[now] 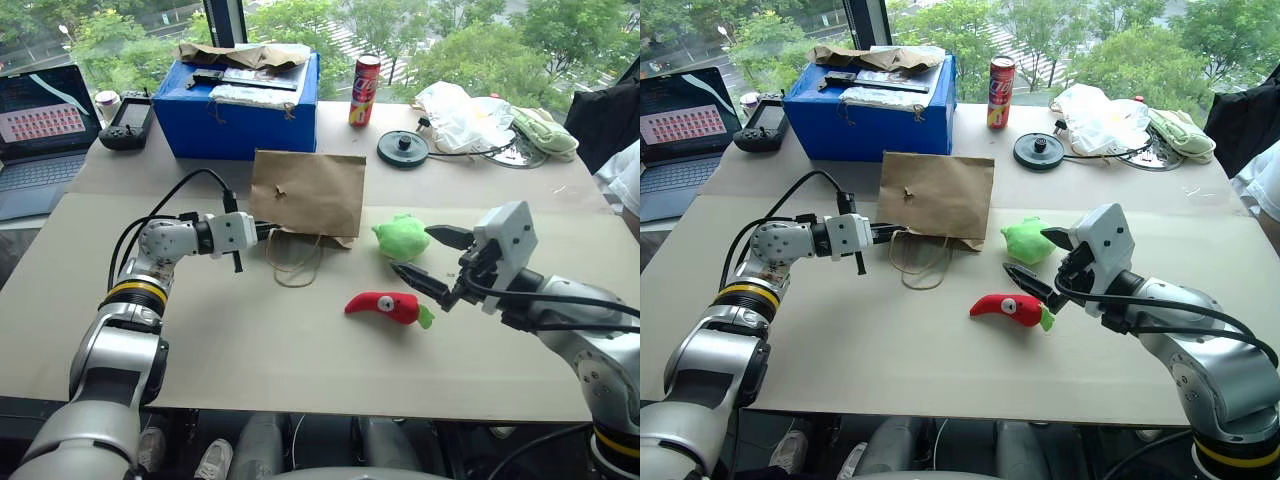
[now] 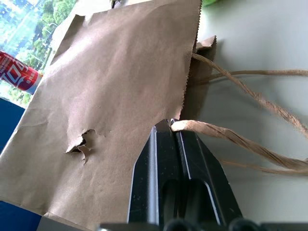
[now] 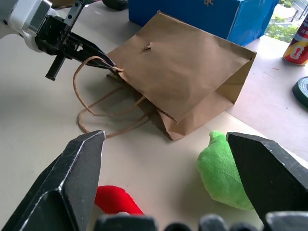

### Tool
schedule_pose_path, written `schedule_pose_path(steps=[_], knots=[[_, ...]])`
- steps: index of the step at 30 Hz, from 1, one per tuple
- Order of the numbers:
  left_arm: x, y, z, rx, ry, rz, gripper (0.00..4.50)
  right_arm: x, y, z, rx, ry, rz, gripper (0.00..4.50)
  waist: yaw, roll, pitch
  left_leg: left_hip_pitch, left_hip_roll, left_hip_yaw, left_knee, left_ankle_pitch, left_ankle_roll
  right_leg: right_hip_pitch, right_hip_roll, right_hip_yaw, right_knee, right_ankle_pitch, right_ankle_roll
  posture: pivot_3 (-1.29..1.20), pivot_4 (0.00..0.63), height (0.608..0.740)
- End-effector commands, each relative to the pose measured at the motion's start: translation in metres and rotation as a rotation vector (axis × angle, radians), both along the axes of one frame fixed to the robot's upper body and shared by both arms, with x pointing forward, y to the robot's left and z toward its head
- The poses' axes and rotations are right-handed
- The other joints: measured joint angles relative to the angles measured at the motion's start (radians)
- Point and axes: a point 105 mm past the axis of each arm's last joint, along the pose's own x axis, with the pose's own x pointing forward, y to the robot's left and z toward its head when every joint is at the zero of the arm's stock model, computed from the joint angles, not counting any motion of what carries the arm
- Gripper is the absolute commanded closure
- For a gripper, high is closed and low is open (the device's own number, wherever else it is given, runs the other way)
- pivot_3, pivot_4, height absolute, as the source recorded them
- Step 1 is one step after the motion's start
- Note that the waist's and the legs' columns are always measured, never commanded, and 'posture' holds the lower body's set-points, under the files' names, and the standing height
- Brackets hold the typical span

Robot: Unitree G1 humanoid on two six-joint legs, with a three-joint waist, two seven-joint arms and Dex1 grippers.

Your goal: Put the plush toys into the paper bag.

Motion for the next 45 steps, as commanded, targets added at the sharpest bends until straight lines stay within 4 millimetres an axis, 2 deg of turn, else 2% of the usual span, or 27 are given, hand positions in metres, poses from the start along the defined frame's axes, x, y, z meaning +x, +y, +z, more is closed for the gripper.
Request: schedule_pose_path(steps=[1,7,14,19,22,25,26,32,33,39,43,45], knots=[[-0.002,0.005,0.036,-0.118,-0.021,-0.005,4.46,-0.002,0.004,0.005,-0.006,-0.036,0.016,0.0,0.0,0.0,0.0,0.0,0.0,0.0,0.0,0.0,0.0,0.0,0.0,0.0,0.0,0.0,0.0,0.0,0.15,0.739],[-0.012,0.004,0.06,-0.242,0.077,-0.016,4.46,-0.003,0.005,-0.004,-0.047,-0.002,0.039,0.0,-0.004,0.0,0.0,0.0,0.0,-0.001,0.0,0.0,0.0,0.0,0.0,0.0,0.0,0.0,0.0,0.0,0.15,0.739],[-0.018,0.0,0.063,-0.277,0.136,-0.006,4.46,0.002,0.01,-0.008,-0.064,0.017,0.065,0.0,-0.004,0.0,0.0,0.001,0.0,-0.001,0.001,0.0,0.0,0.002,0.001,0.0,0.0,0.0,0.0,0.0,0.15,0.739],[-0.022,-0.008,0.076,-0.349,0.175,-0.023,4.46,0.016,0.043,-0.016,-0.013,0.035,0.067,0.0,-0.014,0.0,0.0,0.002,0.001,-0.001,0.002,0.001,-0.001,0.001,0.003,0.001,0.001,0.0,0.0,0.0,0.15,0.739],[-0.027,-0.012,0.081,-0.364,0.195,-0.038,4.5,0.026,0.058,-0.017,0.032,0.037,0.032,0.72,-0.016,0.0,0.0,0.002,0.001,-0.002,0.002,0.001,-0.001,0.001,0.004,0.002,0.002,0.0,0.0,0.0,0.15,0.739],[-0.03,-0.015,0.083,-0.364,0.205,-0.046,4.5,0.032,0.073,-0.019,0.053,0.041,0.017,1.71,-0.017,0.0,0.0,0.001,0.001,-0.001,0.002,0.001,-0.001,0.001,0.003,0.002,0.002,0.0,0.0,0.0,0.15,0.739],[-0.031,-0.015,0.084,-0.364,0.208,-0.047,4.5,0.037,0.076,-0.021,0.059,0.04,-0.001,2.17,-0.018,0.0,0.0,0.001,0.001,-0.001,0.002,0.001,-0.001,0.001,0.003,0.002,0.002,0.0,0.0,0.0,0.15,0.739],[-0.034,-0.016,0.088,-0.367,0.218,-0.052,4.5,0.067,0.086,-0.027,0.066,0.016,-0.108,4.21,-0.019,0.0,0.0,0.001,0.001,-0.001,0.001,0.001,-0.002,0.001,0.003,0.002,0.002,0.0,0.0,0.0,0.15,0.739],[-0.034,-0.016,0.089,-0.37,0.222,-0.055,4.5,0.075,0.086,-0.027,0.072,0.009,-0.138,4.42,-0.02,0.0,0.0,0.001,0.001,-0.001,0.001,0.001,-0.002,0.0,0.003,0.002,0.003,0.0,0.0,0.0,0.15,0.739],[-0.035,-0.016,0.095,-0.404,0.233,-0.053,4.5,0.096,0.099,-0.046,0.038,0.028,-0.184,4.42,-0.022,0.0,0.0,0.001,0.001,-0.001,0.001,0.002,-0.003,-0.001,0.004,0.003,0.01,0.0,0.0,0.0,0.15,0.739],[-0.035,-0.016,0.105,-0.466,0.247,-0.045,4.5,0.097,0.104,-0.075,-0.041,0.103,-0.187,4.42,-0.023,0.0,0.0,0.001,0.001,-0.001,0.001,0.002,-0.003,-0.001,0.004,0.003,0.011,0.0,0.0,0.0,0.15,0.739],[-0.034,-0.015,0.108,-0.489,0.253,-0.04,4.5,0.096,0.105,-0.082,-0.056,0.124,-0.185,4.42,-0.024,0.0,0.0,0.001,0.001,-0.001,0.001,0.002,-0.003,-0.001,0.003,0.003,0.011,0.0,0.0,0.0,0.15,0.739]])
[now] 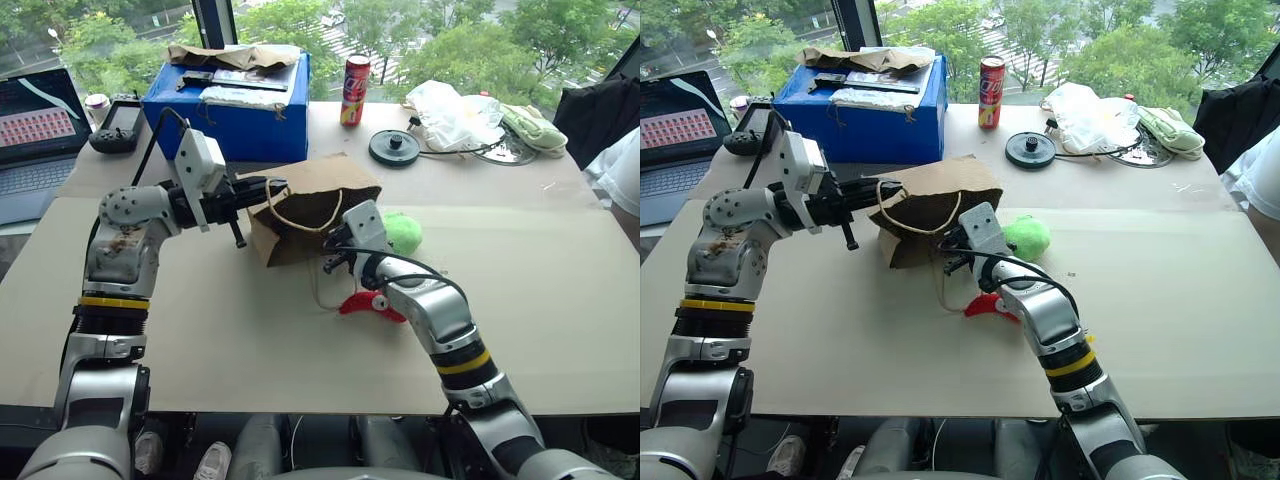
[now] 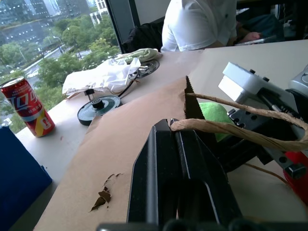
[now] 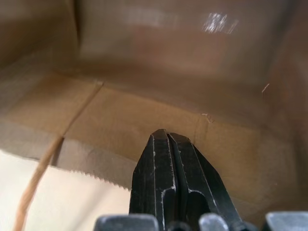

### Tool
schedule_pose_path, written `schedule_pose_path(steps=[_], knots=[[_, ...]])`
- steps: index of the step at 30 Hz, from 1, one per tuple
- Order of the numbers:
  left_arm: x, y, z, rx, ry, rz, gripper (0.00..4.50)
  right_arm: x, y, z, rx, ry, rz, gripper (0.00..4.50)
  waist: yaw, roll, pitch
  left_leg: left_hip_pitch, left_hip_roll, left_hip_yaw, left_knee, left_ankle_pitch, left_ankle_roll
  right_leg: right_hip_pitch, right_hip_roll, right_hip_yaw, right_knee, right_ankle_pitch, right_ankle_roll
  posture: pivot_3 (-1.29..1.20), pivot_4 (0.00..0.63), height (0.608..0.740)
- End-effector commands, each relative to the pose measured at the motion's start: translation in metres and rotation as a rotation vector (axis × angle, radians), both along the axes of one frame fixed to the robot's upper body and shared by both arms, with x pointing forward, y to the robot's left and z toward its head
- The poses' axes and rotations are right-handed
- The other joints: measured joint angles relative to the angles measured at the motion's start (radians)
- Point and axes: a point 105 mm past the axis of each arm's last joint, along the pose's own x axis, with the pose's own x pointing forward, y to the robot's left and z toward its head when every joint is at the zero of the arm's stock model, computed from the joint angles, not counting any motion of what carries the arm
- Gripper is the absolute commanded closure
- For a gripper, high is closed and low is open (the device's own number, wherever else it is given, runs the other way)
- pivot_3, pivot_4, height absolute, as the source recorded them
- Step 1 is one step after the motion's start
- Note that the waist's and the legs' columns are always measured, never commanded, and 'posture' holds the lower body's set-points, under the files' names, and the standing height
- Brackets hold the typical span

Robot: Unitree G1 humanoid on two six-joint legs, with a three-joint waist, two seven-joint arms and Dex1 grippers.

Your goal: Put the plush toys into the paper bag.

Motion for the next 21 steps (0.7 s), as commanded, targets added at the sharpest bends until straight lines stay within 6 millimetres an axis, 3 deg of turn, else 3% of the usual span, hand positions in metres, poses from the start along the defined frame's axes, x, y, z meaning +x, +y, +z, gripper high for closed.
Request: schedule_pose_path(steps=[1,5,21], knots=[[-0.003,0.001,0.03,-0.085,-0.053,0.005,4.5,-0.002,0.002,-0.005,-0.036,-0.003,0.014,4.42,0.0,0.0,0.0,0.0,0.0,0.0,0.0,0.0,0.0,0.0,0.0,0.0,0.0,0.0,0.0,0.0,0.15,0.739],[-0.003,0.004,0.037,-0.117,-0.042,0.019,4.5,-0.006,-0.004,-0.026,-0.1,0.058,-0.002,4.42,0.0,0.0,0.0,0.0,0.0,0.0,0.0,0.0,0.0,0.0,0.0,0.0,0.0,0.0,0.0,0.0,0.15,0.739],[-0.002,0.007,0.041,-0.14,-0.034,0.044,4.5,-0.005,-0.008,-0.031,-0.129,0.07,-0.002,4.42,0.001,0.0,0.0,0.002,0.0,0.0,0.0,0.0,-0.001,0.001,0.0,0.0,0.0,0.0,0.0,0.0,0.15,0.739]])
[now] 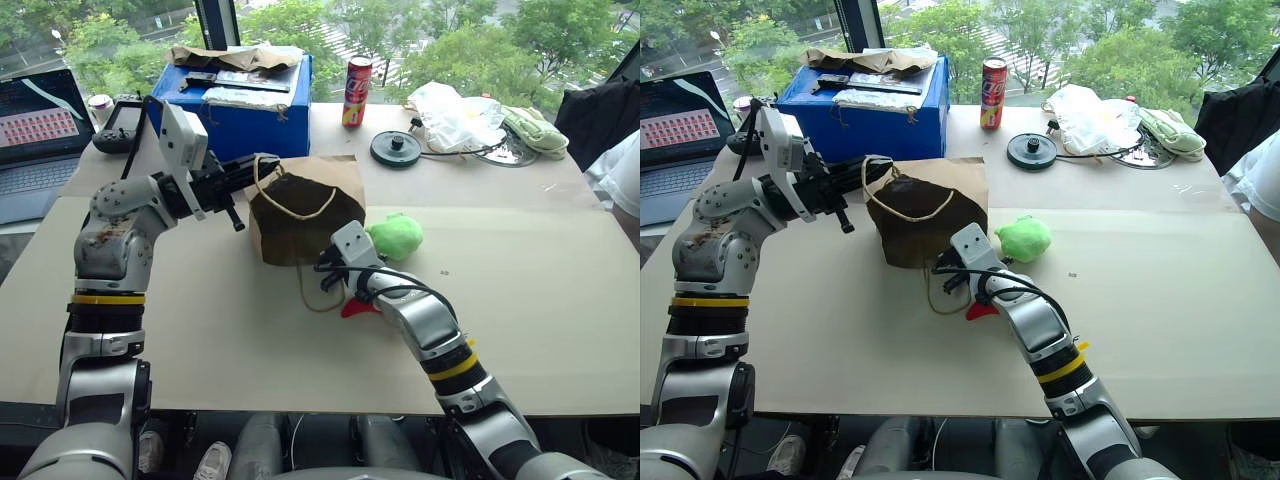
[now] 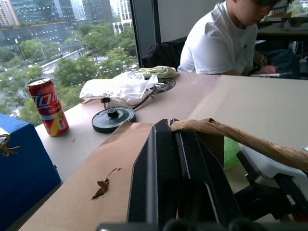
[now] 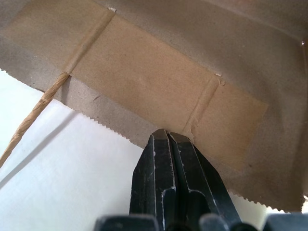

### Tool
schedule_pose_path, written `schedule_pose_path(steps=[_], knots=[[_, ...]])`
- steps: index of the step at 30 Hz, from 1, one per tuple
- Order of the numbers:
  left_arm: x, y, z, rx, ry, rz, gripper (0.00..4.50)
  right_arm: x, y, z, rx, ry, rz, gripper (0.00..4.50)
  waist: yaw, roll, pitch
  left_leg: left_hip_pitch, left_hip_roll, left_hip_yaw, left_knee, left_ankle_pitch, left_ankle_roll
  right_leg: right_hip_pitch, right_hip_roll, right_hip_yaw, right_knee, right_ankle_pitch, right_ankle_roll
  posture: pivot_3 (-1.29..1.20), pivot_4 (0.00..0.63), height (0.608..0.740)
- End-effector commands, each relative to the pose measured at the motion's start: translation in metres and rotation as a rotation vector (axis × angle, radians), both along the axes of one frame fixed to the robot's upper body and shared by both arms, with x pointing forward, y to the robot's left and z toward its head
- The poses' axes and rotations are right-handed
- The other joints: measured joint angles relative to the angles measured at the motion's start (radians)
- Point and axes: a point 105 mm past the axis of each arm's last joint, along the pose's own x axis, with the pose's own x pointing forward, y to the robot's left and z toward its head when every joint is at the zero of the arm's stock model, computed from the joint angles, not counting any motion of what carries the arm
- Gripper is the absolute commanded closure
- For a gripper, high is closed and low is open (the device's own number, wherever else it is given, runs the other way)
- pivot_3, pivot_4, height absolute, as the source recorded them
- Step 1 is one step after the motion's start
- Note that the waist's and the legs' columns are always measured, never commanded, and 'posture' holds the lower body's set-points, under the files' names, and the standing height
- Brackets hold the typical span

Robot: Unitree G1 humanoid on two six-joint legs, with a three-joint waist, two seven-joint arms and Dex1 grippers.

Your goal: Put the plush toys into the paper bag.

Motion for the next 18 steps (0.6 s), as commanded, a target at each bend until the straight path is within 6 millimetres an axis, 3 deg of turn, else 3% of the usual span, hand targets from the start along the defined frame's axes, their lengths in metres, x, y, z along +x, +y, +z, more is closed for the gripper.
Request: schedule_pose_path(steps=[1,5,13,18], knots=[[-0.006,0.001,0.023,-0.02,-0.082,-0.004,4.5,-0.001,-0.009,-0.013,-0.032,0.048,-0.025,4.42,0.0,0.0,0.0,0.0,0.0,0.0,0.0,0.0,0.0,0.0,0.0,0.0,0.0,0.0,0.0,0.0,0.15,0.739],[-0.004,0.001,0.012,0.019,-0.078,0.007,4.5,-0.001,-0.006,0.005,0.013,0.008,-0.007,4.42,0.0,0.0,0.0,0.0,0.0,0.0,0.0,0.0,0.0,0.0,0.0,0.0,0.0,0.0,0.0,0.0,0.15,0.739],[-0.003,0.003,-0.001,0.037,-0.06,0.011,4.5,-0.026,0.001,0.074,0.203,-0.071,0.106,4.42,0.001,0.0,0.0,-0.002,0.0,0.0,-0.001,0.0,0.0,-0.002,0.0,0.0,0.001,0.0,0.0,0.0,0.15,0.739],[-0.002,0.002,-0.004,0.036,-0.053,0.01,4.5,-0.04,-0.008,0.089,0.221,-0.066,0.136,4.42,0.001,0.0,0.0,-0.001,0.0,0.0,-0.001,0.0,0.0,-0.001,0.0,0.0,0.0,0.0,0.0,0.0,0.15,0.739]])
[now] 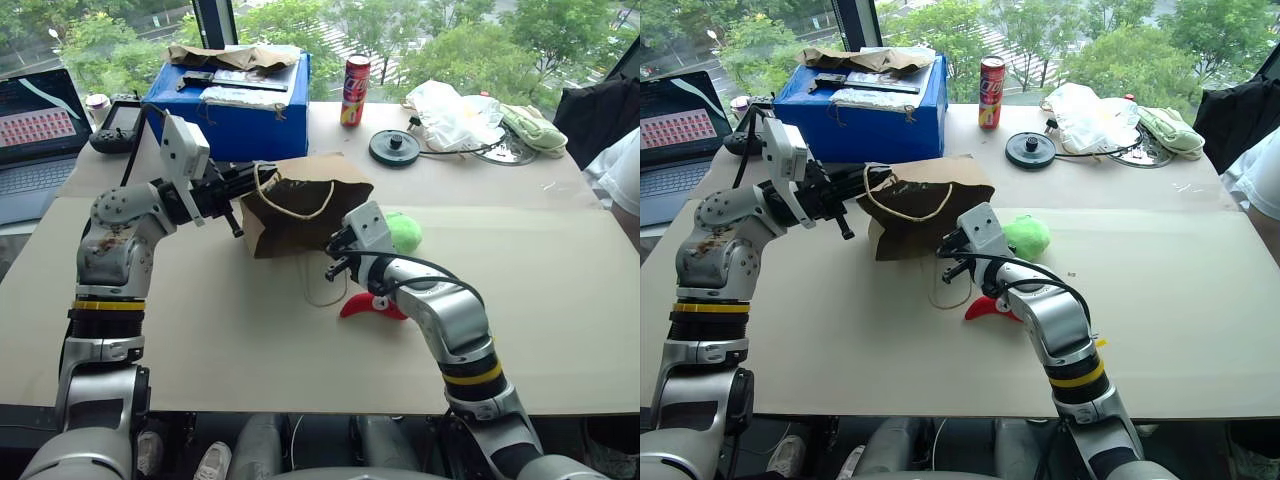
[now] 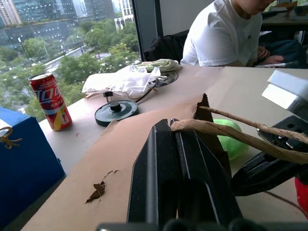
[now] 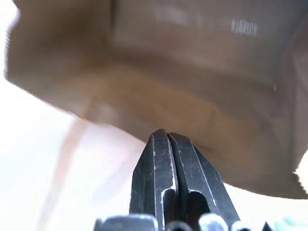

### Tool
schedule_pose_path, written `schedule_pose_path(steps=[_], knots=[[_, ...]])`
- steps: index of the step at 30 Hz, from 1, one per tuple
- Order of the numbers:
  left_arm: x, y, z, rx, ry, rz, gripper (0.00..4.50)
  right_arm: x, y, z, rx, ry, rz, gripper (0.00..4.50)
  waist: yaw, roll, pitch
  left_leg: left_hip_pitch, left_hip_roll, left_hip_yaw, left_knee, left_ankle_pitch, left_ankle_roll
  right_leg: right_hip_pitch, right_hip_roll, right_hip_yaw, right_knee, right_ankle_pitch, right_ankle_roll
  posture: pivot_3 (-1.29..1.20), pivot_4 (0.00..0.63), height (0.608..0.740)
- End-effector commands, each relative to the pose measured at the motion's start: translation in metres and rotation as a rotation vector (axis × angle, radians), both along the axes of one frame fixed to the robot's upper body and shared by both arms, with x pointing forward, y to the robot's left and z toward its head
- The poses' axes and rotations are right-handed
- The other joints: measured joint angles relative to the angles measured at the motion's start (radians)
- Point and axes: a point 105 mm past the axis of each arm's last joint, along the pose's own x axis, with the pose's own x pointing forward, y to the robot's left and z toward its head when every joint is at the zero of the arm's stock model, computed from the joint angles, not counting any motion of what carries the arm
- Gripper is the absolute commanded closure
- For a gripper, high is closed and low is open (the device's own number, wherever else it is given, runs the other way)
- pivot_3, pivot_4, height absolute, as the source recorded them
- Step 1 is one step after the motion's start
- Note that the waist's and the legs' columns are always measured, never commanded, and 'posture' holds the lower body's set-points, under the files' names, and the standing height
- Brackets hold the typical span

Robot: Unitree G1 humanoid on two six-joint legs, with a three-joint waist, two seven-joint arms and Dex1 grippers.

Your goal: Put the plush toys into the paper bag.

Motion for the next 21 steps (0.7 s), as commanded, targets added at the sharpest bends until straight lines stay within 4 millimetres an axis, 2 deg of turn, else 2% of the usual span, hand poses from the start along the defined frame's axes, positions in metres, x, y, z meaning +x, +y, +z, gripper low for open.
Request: schedule_pose_path(steps=[1,4,8,10,13,15,17,19,21], knots=[[-0.002,-0.001,0.007,-0.006,-0.038,-0.009,4.5,-0.011,-0.01,0.021,0.015,-0.037,0.026,4.42,0.0,0.0,0.0,0.0,0.0,0.0,0.0,0.0,0.0,0.0,0.0,0.0,0.0,0.0,0.0,0.0,0.15,0.739],[-0.001,-0.001,0.006,-0.007,-0.036,-0.012,4.5,-0.013,-0.021,0.02,-0.011,-0.028,0.019,4.42,0.001,0.0,0.0,0.0,0.0,0.0,0.0,0.0,0.0,0.0,0.0,0.0,-0.001,0.0,0.0,0.0,0.15,0.739],[-0.001,-0.003,0.004,-0.008,-0.031,-0.019,4.5,-0.015,-0.048,0.016,-0.064,-0.012,-0.017,4.42,0.003,0.0,0.0,0.0,-0.001,0.0,0.0,0.0,0.0,0.0,-0.001,0.0,-0.002,0.0,0.0,0.0,0.15,0.739],[0.0,-0.003,0.003,-0.005,-0.03,-0.022,4.5,-0.009,-0.068,0.017,-0.085,-0.012,-0.076,4.42,0.002,0.0,0.0,0.0,-0.001,0.0,0.0,0.0,0.0,0.0,-0.001,0.0,-0.002,0.0,0.0,0.0,0.15,0.739],[0.0,-0.003,0.003,-0.004,-0.031,-0.027,4.5,0.008,-0.102,0.017,-0.113,-0.008,-0.224,3.69,0.002,0.0,0.0,0.0,-0.001,0.0,0.0,0.0,0.0,0.0,-0.001,0.0,-0.004,0.0,0.0,0.0,0.15,0.739],[0.0,-0.004,0.003,-0.003,-0.032,-0.03,4.5,0.018,-0.117,0.018,-0.122,-0.01,-0.295,3.04,0.001,0.0,0.0,0.001,-0.001,0.0,0.0,0.0,0.0,0.0,0.0,0.0,-0.004,0.0,0.0,0.0,0.15,0.739],[0.0,-0.004,0.003,-0.003,-0.033,-0.031,4.5,0.025,-0.122,0.016,-0.14,-0.009,-0.322,2.34,-0.002,0.0,0.0,0.001,0.0,0.001,0.0,0.0,0.0,0.0,0.0,0.001,-0.004,0.0,0.0,0.0,0.15,0.739],[0.0,-0.004,0.003,-0.001,-0.035,-0.031,4.5,0.032,-0.12,0.012,-0.142,0.001,-0.334,1.87,-0.003,0.0,0.0,0.001,0.0,0.001,0.0,0.0,0.0,-0.001,0.0,0.001,-0.004,0.0,0.0,0.0,0.15,0.739],[0.001,-0.004,0.003,0.0,-0.035,-0.031,4.5,0.036,-0.117,0.009,-0.147,0.004,-0.334,1.0,-0.004,0.0,0.0,0.001,0.0,0.001,0.0,0.0,0.0,-0.001,0.001,0.002,-0.004,0.0,-0.001,0.0,0.15,0.739]])
